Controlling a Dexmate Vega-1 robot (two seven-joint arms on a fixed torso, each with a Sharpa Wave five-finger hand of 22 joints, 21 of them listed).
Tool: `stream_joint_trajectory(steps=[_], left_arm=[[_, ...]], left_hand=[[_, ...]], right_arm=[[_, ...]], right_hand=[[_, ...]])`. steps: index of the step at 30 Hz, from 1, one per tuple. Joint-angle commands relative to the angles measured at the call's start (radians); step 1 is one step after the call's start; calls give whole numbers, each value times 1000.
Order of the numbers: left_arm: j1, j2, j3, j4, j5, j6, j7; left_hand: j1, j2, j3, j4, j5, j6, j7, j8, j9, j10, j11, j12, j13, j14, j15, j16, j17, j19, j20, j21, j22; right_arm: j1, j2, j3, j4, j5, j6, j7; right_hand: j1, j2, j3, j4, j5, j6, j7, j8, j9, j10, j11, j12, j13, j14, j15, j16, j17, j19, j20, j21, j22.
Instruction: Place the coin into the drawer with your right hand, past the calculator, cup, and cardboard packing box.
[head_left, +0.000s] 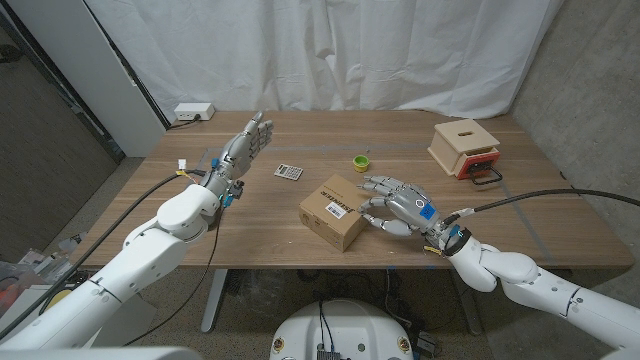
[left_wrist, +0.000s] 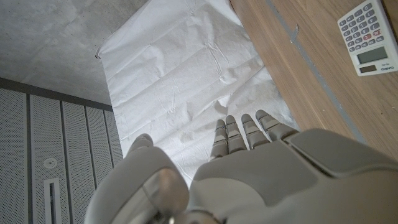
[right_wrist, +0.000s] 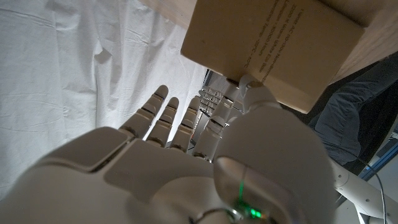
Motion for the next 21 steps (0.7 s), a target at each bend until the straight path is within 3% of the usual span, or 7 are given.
stream_joint_trajectory(steps=[1,10,21], left_arm=[[-10,-5,8,16,-3,-13,-13],[-26,-12,14,30,-3,-20,-19],[-37,-15,11,44,-3,-31,-21]], left_hand=[[4,6,-5,1,6,12,0,-2,2,3,-2,-2,4,-4,-1,0,4,-3,2,-1,6],[5,7,-7,1,6,12,0,-2,2,4,-5,-1,4,-4,-2,0,4,-3,3,-1,6],[5,7,-8,2,6,12,1,-2,2,4,-2,-1,4,-4,-2,0,4,-4,2,-1,6]], right_arm=[[-8,-5,10,-14,3,-6,-1],[-4,-7,23,-21,9,-5,-2],[-18,-24,52,-63,24,-20,18]], right_hand=[[6,11,-4,-8,-8,36,-1,16,1,22,-3,8,1,24,-42,13,3,16,-43,8,6],[14,29,-7,-8,-15,119,3,44,-7,43,-2,11,-3,50,-62,15,3,33,-51,16,8],[26,28,-8,-16,-23,165,5,56,-15,43,-2,7,-5,64,-65,15,2,41,-54,20,9]])
